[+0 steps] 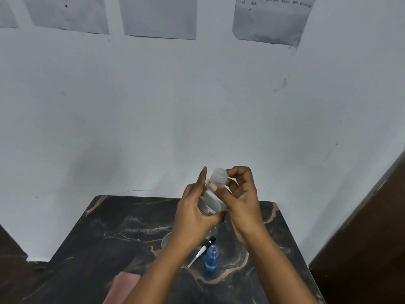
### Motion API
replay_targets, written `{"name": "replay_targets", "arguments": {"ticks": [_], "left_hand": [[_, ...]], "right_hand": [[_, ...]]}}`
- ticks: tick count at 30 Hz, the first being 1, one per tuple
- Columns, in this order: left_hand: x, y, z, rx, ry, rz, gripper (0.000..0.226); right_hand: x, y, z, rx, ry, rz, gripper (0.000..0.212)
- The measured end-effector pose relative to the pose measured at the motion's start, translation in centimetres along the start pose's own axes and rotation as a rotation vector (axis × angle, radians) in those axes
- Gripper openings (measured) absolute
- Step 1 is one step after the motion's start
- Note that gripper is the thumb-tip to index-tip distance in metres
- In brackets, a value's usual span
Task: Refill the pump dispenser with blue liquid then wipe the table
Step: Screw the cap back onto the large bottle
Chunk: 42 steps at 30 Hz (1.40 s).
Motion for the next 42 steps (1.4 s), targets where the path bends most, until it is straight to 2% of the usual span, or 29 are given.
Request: {"name": "replay_targets", "arguments": {"ticks": [4,8,10,13,16,21,23,25,28,30,31,34,38,40,42], "left_hand": [[-0.2,0.0,-0.1,-0.003,-0.015,0.004,0.104],[-0.4,-0.1,-0.1,-0.003,-0.041,0.013,0.103],[-0.6,-0.1,-0.1,0.007,-0.020,0.012,0.104],[-0.8,-0.1,-0.1,0.001,-0.012,-0.002,0.105],[-0.9,-0.1,-0.3,-0.014,0.007,-0.004,0.105],[-0.7,-0.8,0.0,0.008,0.151,0.098,0.106],[-0.6,-1.1,0.2,0.020,0.175,0.115,0.105],[-0.8,-1.0,0.3,0.026,0.148,0.087,0.104],[-1.4,-0.4,0.8,0.048,0.144,0.039,0.100],[-1.7,-0.1,1.2,0.049,0.148,0.033,0.097],[-1.7,-0.1,1.3,0.045,0.147,0.029,0.098],[-1.3,-0.4,1.6,0.039,0.148,0.056,0.103],[-0.5,-1.4,1.4,0.025,0.166,0.107,0.102],[-0.2,-1.7,1.0,0.006,0.153,0.103,0.103],[-0.5,-1.5,0.9,-0.006,0.126,0.062,0.106]], "right_hand": [[0.6,-0.2,-0.1,0.001,0.025,-0.016,0.049],[1.3,-0.2,0.1,0.021,0.183,-0.062,0.040],[1.1,-0.2,0.3,0.020,0.192,-0.015,0.034],[1.2,-0.3,0.2,0.001,0.099,-0.012,0.031],[1.2,-0.1,0.2,-0.023,-0.104,0.008,0.029],[1.3,-0.7,0.4,-0.158,-0.410,0.263,0.024],[1.2,-1.1,0.6,-0.185,-0.409,0.355,0.024],[1.0,-1.0,1.1,-0.096,-0.328,0.308,0.031],[1.0,-0.5,1.6,0.132,-0.077,0.074,0.046],[1.5,-0.4,0.9,0.129,0.043,-0.088,0.041],[1.7,-0.3,0.4,0.080,0.009,-0.115,0.035],[1.6,-0.4,-0.3,-0.078,-0.203,0.041,0.025],[2.0,-1.5,0.5,-0.139,-0.305,0.217,0.023],[1.9,-1.6,0.6,-0.111,-0.330,0.230,0.021],[1.5,-0.9,0.4,-0.012,-0.300,0.134,0.021]]}}
Point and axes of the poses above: each hand's wrist, its own y-axis towards the middle knuckle, its own x-axis out of the palm, z = x × y, the point moved 6 cm from there along y, towards the middle knuckle, and after that the axes turned 2 degrees about x, right-handed, at the moved point
